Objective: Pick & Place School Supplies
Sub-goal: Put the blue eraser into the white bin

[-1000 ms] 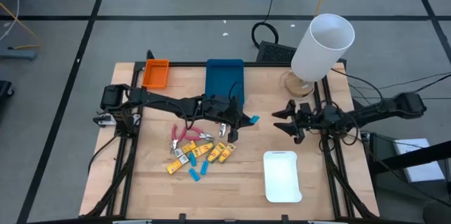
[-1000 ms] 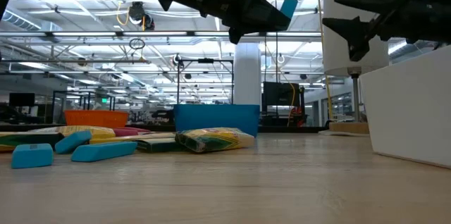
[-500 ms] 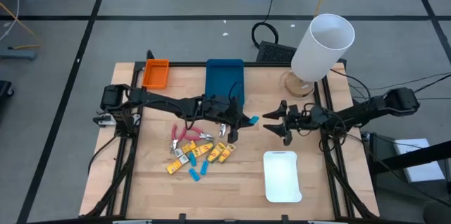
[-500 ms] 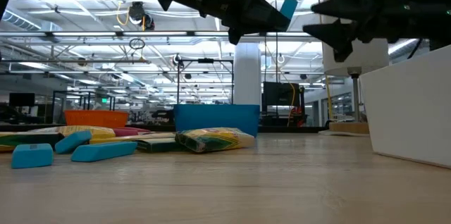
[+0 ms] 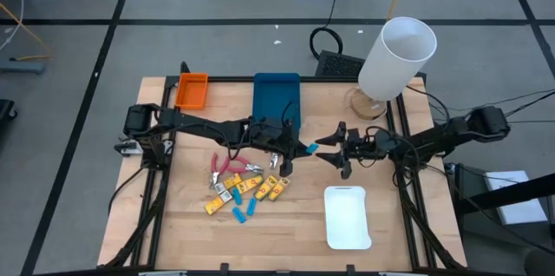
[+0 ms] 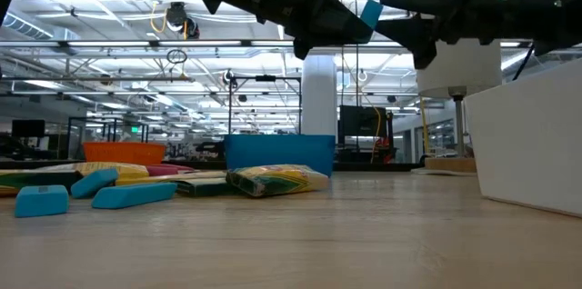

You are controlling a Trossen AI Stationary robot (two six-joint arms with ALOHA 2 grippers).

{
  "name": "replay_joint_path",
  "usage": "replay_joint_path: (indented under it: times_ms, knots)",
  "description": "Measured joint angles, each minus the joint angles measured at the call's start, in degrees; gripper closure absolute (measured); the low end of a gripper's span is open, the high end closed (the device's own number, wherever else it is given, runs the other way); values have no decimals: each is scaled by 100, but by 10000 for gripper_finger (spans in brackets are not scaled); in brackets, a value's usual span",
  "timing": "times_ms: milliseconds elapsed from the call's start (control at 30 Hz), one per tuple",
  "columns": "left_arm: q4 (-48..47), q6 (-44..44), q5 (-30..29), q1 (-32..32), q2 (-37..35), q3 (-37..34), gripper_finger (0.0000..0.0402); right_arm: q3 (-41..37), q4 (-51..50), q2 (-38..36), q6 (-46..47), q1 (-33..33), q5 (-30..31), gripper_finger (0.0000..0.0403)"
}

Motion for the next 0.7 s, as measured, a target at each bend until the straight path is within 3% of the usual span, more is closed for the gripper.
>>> replay_joint_path:
  times_ms: [533,700]
  knots:
    - [9,11,0,0,0,0,362,220,29,341,-88,-4,4,195]
    - [9,20,0,0,0,-2,369,220,180,421,-88,-4,5,228]
